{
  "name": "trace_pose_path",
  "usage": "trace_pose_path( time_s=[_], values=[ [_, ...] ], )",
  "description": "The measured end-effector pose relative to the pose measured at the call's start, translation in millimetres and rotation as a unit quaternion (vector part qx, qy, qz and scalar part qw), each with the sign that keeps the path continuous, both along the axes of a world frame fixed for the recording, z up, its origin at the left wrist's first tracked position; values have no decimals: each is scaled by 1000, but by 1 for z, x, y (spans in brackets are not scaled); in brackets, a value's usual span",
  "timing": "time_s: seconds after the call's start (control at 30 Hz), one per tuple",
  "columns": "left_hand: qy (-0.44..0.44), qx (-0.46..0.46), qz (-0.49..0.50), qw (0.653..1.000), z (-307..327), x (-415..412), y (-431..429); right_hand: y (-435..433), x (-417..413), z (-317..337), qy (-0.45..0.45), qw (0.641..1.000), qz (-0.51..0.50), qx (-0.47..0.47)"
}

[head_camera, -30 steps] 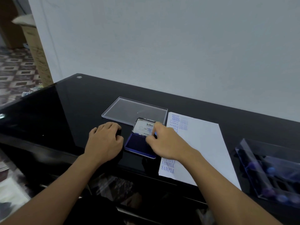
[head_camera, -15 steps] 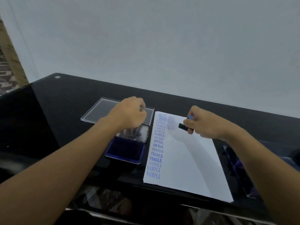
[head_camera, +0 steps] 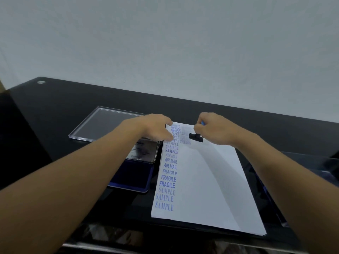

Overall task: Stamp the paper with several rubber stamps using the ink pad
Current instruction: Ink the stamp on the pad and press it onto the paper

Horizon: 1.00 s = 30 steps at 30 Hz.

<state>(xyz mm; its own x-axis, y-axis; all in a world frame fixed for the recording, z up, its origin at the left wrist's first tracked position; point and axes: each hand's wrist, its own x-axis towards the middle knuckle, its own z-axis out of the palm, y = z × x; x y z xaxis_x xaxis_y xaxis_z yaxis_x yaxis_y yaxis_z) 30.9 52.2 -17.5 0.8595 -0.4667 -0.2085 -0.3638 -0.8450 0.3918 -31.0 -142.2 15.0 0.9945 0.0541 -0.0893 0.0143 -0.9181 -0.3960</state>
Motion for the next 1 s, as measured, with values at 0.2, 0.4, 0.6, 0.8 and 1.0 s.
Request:
trace_pose_path(
  time_s=[0.2,0.4,0.6,0.8,1.0],
  values=[
    [23,13,-11,1000,-5,5,-4,10,9,-7,19,998,41,-54],
    [15,31,-24,999,-6,5,-4,21,18,-14,35,993,68,-88],
    [9,34,-30,999,-9,7,-3,24,22,-19,45,991,74,-99],
    [3,33,-29,999,-11,8,-3,25,23,-24,45,991,66,-109],
    [13,50,-36,998,-10,6,-1,29,23,-37,42,994,54,-89]
  ],
)
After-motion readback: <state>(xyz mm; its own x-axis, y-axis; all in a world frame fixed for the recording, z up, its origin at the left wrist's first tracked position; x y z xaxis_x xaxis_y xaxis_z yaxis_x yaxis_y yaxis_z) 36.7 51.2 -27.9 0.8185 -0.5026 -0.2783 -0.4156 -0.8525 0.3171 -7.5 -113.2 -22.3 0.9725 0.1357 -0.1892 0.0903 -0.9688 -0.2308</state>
